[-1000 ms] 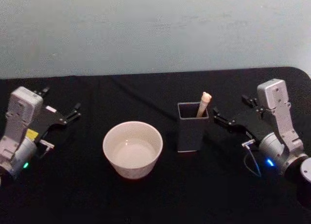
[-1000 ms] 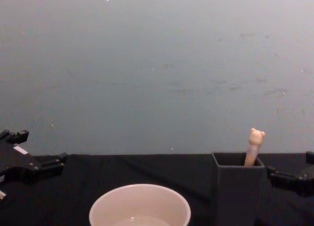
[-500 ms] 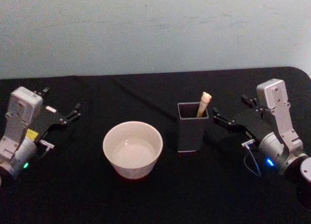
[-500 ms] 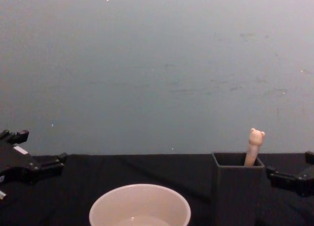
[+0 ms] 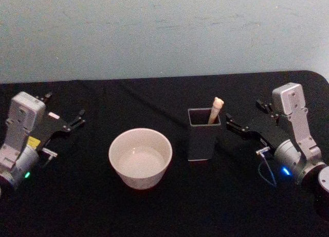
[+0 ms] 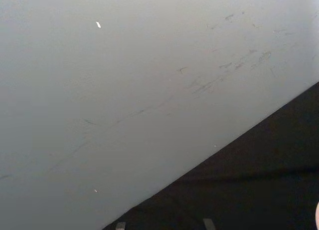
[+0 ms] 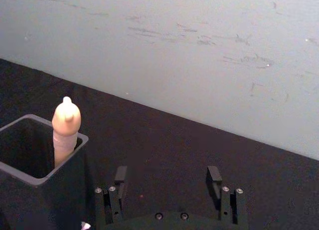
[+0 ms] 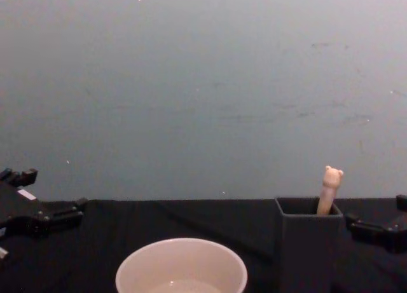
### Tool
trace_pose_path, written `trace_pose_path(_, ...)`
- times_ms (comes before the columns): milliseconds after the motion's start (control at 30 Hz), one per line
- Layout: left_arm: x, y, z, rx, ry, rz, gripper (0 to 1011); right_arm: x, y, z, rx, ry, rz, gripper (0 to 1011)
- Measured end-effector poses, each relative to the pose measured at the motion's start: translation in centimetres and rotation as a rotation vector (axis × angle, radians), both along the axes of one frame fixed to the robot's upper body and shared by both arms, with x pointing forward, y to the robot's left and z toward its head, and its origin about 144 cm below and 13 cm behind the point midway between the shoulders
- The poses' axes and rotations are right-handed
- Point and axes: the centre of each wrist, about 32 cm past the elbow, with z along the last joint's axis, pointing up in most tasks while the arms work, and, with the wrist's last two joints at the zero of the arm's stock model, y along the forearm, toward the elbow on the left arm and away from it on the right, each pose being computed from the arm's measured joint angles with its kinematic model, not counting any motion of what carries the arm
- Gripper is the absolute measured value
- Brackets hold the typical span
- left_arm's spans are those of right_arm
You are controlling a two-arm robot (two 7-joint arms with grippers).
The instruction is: Pick up the stirring spoon with one hand, stir inside the cup, then place it back in its original position.
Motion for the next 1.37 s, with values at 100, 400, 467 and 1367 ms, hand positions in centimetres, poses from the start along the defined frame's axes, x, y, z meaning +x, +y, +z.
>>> trace_pose_path(100, 0.00, 0.00, 0.00, 0.000, 0.000, 0.000, 1001, 0.00, -0.01, 0.01, 0.000, 0.000, 0.000, 1002)
trace_pose_path(400, 0.00, 0.00, 0.00, 0.000, 0.000, 0.000, 1001, 0.00, 0.00, 0.04, 0.001, -0.001, 0.000, 1002)
trace_pose_path(467, 0.00, 0.00, 0.00, 0.000, 0.000, 0.000, 1001, 0.00, 0.00, 0.04, 0.001, -0.002, 0.000, 1002)
trace_pose_path(1367, 0.00, 0.00, 0.00, 0.000, 0.000, 0.000, 1001, 0.00, 0.01, 0.04, 0.001, -0.001, 0.000, 1002)
